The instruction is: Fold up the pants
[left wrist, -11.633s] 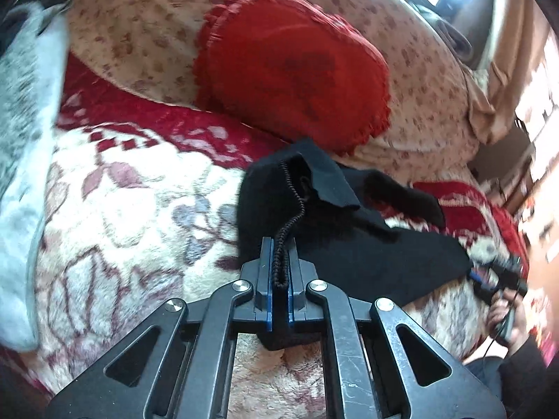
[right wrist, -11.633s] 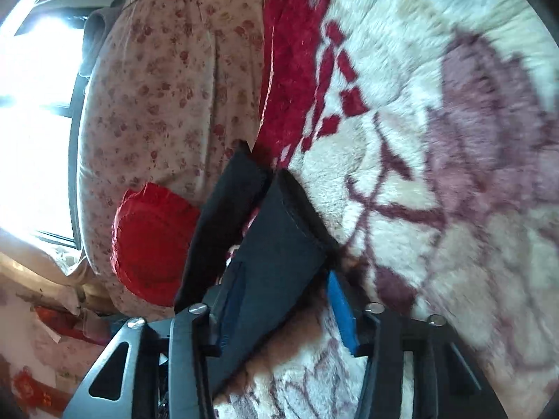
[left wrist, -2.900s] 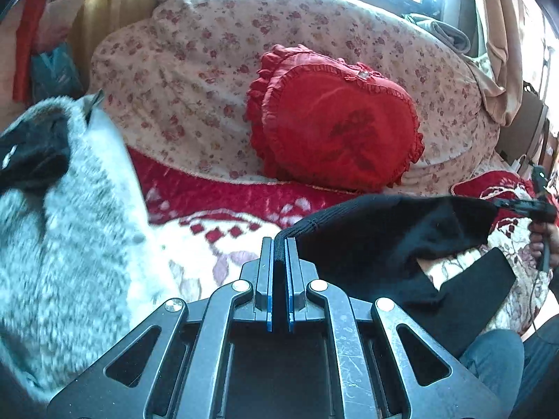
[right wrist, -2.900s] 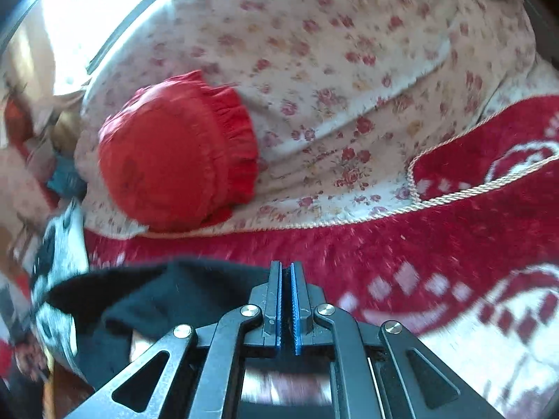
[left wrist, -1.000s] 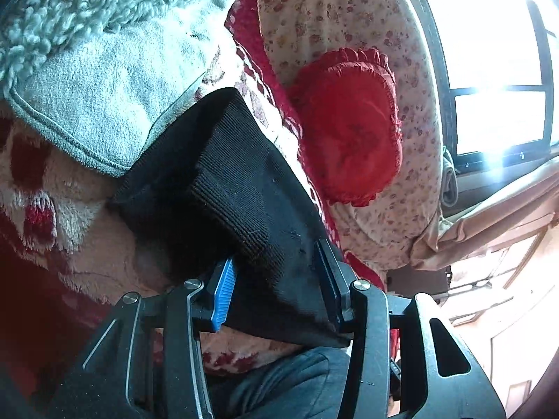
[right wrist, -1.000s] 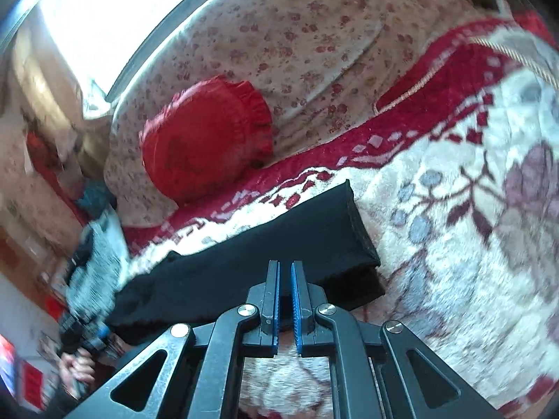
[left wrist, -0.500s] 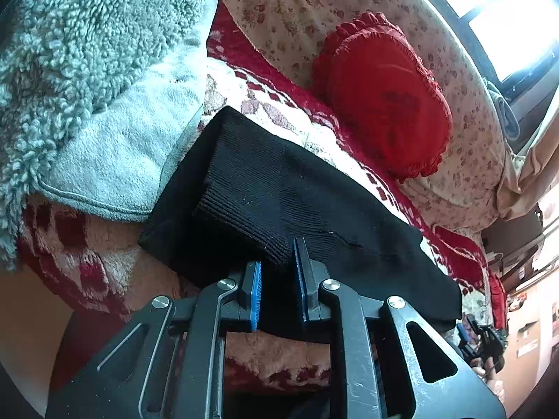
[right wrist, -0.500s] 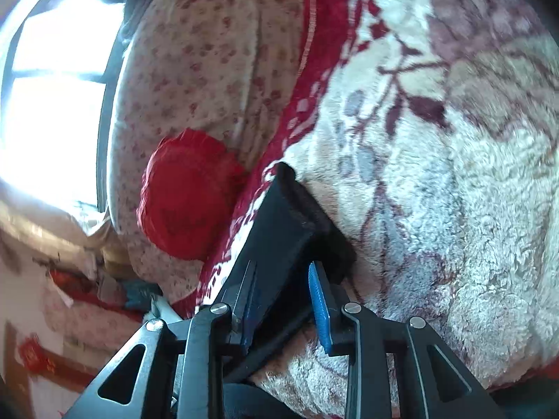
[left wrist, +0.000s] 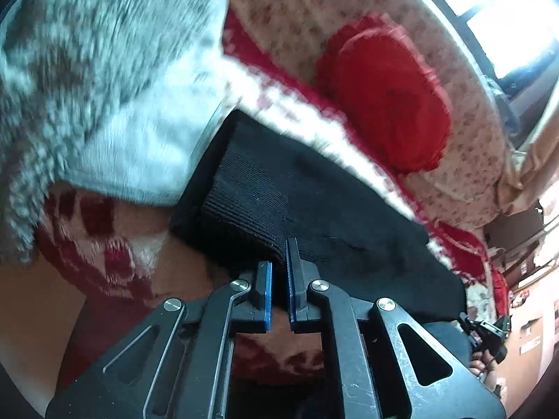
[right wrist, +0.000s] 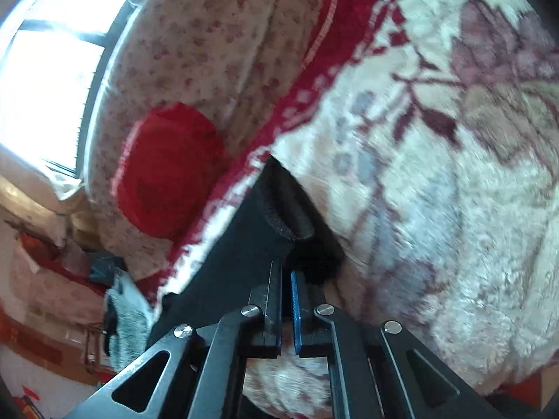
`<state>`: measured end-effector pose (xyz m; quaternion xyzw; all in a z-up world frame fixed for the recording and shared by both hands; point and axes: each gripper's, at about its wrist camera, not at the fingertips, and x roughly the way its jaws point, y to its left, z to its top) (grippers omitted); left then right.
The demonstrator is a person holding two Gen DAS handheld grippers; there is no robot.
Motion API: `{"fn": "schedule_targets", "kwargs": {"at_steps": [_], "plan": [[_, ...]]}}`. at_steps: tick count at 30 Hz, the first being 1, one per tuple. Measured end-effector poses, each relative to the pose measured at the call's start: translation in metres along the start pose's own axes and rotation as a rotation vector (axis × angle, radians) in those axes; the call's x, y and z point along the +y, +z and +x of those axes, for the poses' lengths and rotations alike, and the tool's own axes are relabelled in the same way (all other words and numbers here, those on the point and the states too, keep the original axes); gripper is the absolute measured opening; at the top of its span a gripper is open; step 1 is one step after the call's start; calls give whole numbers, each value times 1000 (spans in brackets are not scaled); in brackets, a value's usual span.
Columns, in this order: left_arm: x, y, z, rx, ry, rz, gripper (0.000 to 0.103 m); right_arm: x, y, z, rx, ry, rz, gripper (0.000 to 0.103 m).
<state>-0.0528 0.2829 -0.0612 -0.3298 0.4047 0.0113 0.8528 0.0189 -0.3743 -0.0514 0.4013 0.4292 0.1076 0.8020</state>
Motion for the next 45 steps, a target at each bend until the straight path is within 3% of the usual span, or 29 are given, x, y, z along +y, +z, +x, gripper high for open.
{"fn": "schedule_targets", "kwargs": {"at_steps": [3, 7, 11, 15, 18, 21, 23, 25, 27, 30, 31, 32, 33, 34, 37, 40, 42, 45], "plan": [[3, -3, 4, -6, 1, -10, 5, -5, -1, 4, 23, -28, 14, 4], [-4, -4, -9, -42, 2, 43, 5, 4, -7, -9, -29, -44, -25, 3], [-4, -10, 8, -30, 51, 71, 7, -1, -10, 4, 1, -114, -40, 3], [-5, -12, 4, -54, 111, 127, 26, 1, -7, 1, -39, -158, -51, 3], [5, -8, -10, -97, 158, 131, 45, 6, 2, -21, -174, -289, -81, 4], [-10, -13, -30, -236, 272, 198, 45, 41, 1, -33, -247, -251, -259, 4], [-28, -18, -38, -292, 270, 264, 45, 84, -13, -17, -178, -137, -455, 4], [-56, -29, -41, -353, 254, 393, 45, 123, -32, 3, -107, -72, -628, 4], [-76, -36, -32, -351, 218, 501, 45, 167, -55, 28, -20, 7, -811, 4], [-92, -38, 6, -263, 198, 595, 45, 222, -79, 69, 134, 148, -982, 4], [-92, -34, 22, -232, 225, 594, 45, 242, -90, 90, 201, 163, -1053, 4], [-88, -30, 50, -130, 286, 586, 45, 254, -98, 104, 231, 152, -1103, 4], [-82, -29, 59, -99, 295, 562, 47, 271, -109, 123, 252, 127, -1173, 4], [-77, -30, 55, -138, 271, 536, 47, 279, -119, 136, 288, 124, -1211, 4], [-75, -33, 56, -142, 279, 532, 47, 294, -146, 178, 414, 122, -1340, 4], [-71, -35, 57, -151, 260, 524, 47, 276, -151, 217, 438, -17, -1470, 4], [-71, -36, 57, -159, 253, 521, 47, 262, -134, 211, 392, 71, -1440, 4], [-71, -40, 55, -174, 247, 522, 48, 234, -98, 190, 375, 95, -1336, 6]]}}
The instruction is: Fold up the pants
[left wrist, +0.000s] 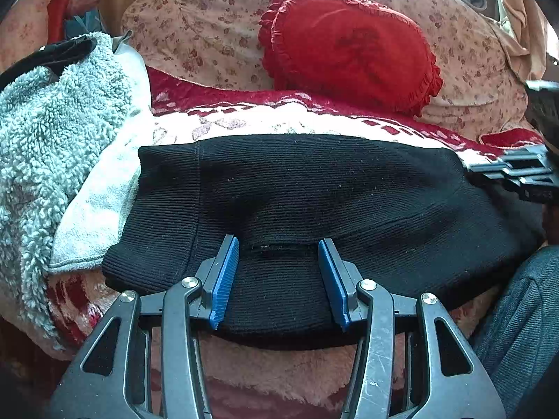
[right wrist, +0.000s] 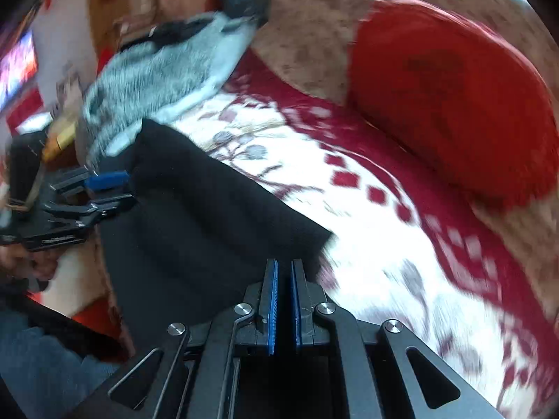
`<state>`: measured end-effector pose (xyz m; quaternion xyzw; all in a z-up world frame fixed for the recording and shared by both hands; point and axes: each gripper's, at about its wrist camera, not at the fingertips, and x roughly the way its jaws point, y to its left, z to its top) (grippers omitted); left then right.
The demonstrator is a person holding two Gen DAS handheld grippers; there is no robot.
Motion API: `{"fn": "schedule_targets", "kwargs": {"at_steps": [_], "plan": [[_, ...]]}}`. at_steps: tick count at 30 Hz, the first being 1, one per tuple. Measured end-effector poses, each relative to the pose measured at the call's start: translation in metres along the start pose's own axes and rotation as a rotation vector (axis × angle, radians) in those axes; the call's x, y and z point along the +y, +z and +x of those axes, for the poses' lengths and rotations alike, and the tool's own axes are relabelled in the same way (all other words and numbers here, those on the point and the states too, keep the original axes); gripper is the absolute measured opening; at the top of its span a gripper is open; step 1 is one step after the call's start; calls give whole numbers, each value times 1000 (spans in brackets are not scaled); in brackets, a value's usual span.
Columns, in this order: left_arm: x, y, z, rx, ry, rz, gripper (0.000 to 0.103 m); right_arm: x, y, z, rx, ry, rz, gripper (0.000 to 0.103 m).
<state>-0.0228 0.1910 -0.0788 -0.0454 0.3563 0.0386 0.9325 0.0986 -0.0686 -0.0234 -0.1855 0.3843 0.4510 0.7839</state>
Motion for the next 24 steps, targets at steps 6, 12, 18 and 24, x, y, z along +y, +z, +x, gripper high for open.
{"fn": "schedule_targets", "kwargs": {"at_steps": [6, 12, 18, 24], "plan": [[-4, -2, -1, -18, 16, 4, 48, -20, -13, -37, 24, -5, 87, 6], [-4, 0, -1, 5, 16, 10, 48, 90, 41, 1, 133, 220, -225, 6], [-4, 1, -1, 8, 10, 7, 48, 69, 17, 30, 302, 223, -192, 6], [-5, -1, -1, -2, 13, 8, 48, -22, -63, -42, 176, 262, 124, 7]]}}
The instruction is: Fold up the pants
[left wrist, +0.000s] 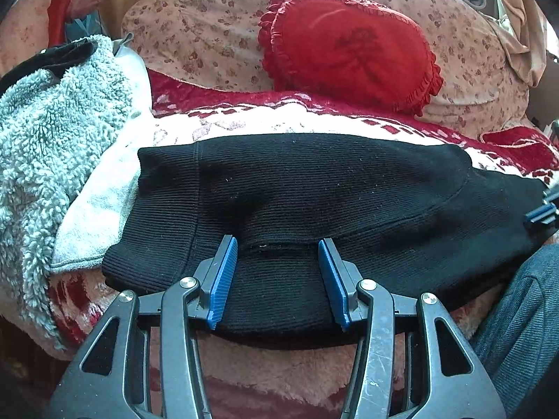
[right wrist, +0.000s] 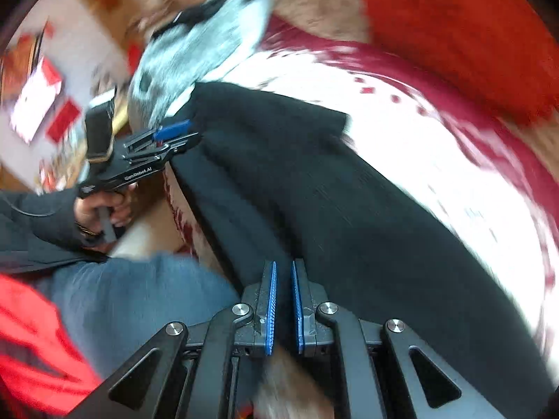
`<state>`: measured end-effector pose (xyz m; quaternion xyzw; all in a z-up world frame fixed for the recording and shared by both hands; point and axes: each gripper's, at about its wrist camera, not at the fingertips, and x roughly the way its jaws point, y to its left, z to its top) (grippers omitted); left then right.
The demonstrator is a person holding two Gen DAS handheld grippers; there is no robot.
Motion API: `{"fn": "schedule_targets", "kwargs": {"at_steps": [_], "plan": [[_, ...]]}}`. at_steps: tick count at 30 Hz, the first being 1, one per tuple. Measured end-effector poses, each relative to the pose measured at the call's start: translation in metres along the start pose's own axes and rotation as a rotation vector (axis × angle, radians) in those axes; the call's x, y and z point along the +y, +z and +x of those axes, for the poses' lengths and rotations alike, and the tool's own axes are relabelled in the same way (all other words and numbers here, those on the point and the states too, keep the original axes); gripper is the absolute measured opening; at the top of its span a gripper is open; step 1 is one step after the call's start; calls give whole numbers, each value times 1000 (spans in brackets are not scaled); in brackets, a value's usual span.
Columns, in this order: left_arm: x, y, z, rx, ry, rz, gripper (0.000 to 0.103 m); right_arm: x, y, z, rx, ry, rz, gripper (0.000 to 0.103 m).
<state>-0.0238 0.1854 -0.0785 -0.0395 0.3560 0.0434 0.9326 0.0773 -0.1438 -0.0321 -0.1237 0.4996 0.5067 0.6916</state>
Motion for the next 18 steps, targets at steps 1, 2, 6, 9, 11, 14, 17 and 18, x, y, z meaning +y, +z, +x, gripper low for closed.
{"fn": "schedule_targets", "kwargs": {"at_steps": [1, 2, 6, 9, 11, 14, 17, 18], "plan": [[0, 0, 0, 0, 1, 0, 48, -7, -12, -6, 7, -40, 25, 7], [0, 0, 0, 0, 2, -1, 48, -17, -27, -16, 13, -64, 59, 5], [-1, -1, 0, 0, 7, -3, 48, -60, -83, -63, -98, -105, 241, 6], [-1, 0, 0, 3, 13, 1, 48, -94, -128, -99, -250, -108, 423, 6], [-1, 0, 0, 4, 15, 0, 48, -120, -170, -119, -355, -121, 598, 6], [-2, 0, 0, 2, 22, 2, 48, -122, -182, -131, -370, -203, 657, 8], [-3, 0, 0, 1, 35, 5, 48, -102, -164, -157, -525, -138, 590, 8], [-4, 0, 0, 3, 37, 6, 48, -102, -164, -157, -525, -138, 590, 8]]}}
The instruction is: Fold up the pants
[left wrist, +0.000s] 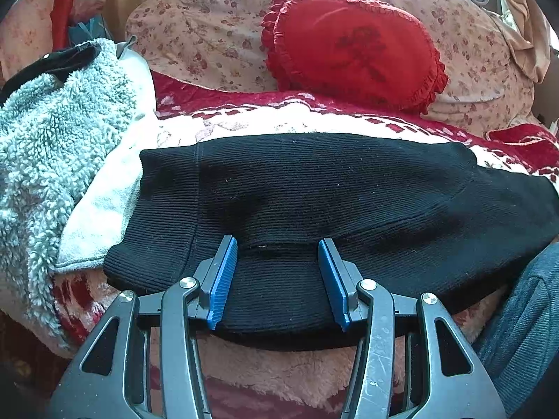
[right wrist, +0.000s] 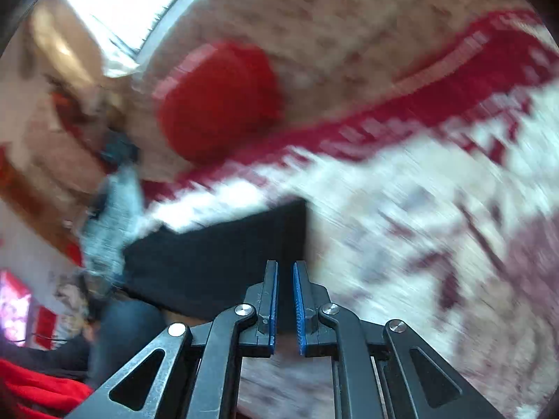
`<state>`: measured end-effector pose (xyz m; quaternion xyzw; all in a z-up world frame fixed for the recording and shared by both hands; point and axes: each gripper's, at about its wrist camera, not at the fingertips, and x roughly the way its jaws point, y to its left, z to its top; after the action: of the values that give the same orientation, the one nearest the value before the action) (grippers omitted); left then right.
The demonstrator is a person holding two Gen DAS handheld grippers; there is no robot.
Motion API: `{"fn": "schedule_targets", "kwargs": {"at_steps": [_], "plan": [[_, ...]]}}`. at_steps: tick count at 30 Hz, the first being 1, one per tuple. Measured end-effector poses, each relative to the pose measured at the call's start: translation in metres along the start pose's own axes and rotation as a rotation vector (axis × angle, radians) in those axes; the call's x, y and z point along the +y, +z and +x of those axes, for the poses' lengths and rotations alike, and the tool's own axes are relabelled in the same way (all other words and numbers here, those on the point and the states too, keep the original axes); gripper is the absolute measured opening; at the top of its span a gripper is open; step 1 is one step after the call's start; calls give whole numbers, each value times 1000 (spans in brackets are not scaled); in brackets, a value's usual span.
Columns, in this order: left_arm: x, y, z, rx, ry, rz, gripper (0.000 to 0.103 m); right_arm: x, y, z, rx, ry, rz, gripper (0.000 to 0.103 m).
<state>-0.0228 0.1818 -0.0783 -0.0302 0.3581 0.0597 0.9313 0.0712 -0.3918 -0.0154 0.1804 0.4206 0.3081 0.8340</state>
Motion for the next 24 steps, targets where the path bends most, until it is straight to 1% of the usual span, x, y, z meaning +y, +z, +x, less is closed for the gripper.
{"fn": "schedule_targets", "kwargs": {"at_steps": [1, 2, 3, 4, 6, 7, 8, 9, 10, 11, 12, 14, 15, 17, 18, 20, 21, 22, 23, 24], "plan": [[0, 0, 1, 2, 1, 0, 48, 14, 5, 3, -14, 37, -30, 8], [0, 1, 1, 4, 1, 0, 48, 31, 9, 13, -15, 53, -59, 8], [0, 1, 1, 6, 2, 2, 48, 41, 17, 22, -3, 49, -75, 8], [0, 1, 1, 7, 2, 5, 48, 51, 22, 36, 6, -10, -86, 8], [0, 1, 1, 11, 1, 7, 48, 46, 32, 56, 16, -117, -30, 8], [0, 2, 1, 14, 1, 8, 48, 31, 35, 72, 64, -226, 18, 8], [0, 2, 1, 17, 0, 9, 48, 21, 33, 84, 116, -318, 44, 6], [0, 2, 0, 19, -3, 9, 48, 13, 30, 89, 155, -338, 63, 6], [1, 2, 0, 20, -4, 9, 49, 13, 31, 83, 120, -318, 62, 6], [0, 3, 0, 24, 2, 16, 49, 20, 36, 62, 17, -310, 65, 6], [-2, 4, 0, 29, 12, 23, 50, 20, 36, 62, 17, -310, 65, 7], [-6, 7, 0, 43, 49, 34, 53, 23, 32, 32, -122, -251, 98, 9], [-7, 8, 0, 50, 65, 35, 55, 24, 28, 19, -170, -237, 118, 9], [-8, 8, 1, 58, 78, 26, 56, 28, 21, 8, -195, -253, 120, 11], [-8, 7, 0, 59, 84, 25, 58, 34, 12, 0, -201, -295, 110, 11], [-9, 7, 1, 61, 100, 30, 60, 43, -1, -6, -198, -316, 94, 11], [-9, 7, 1, 63, 105, 28, 62, 43, -1, -6, -198, -316, 94, 11], [-9, 7, 1, 66, 110, 24, 64, 51, -7, -4, -192, -352, 76, 11], [-8, 8, 2, 70, 117, 18, 65, 60, -23, -5, -193, -407, 64, 11], [-7, 8, 2, 72, 119, 13, 66, 60, -23, -5, -193, -407, 64, 11]]}}
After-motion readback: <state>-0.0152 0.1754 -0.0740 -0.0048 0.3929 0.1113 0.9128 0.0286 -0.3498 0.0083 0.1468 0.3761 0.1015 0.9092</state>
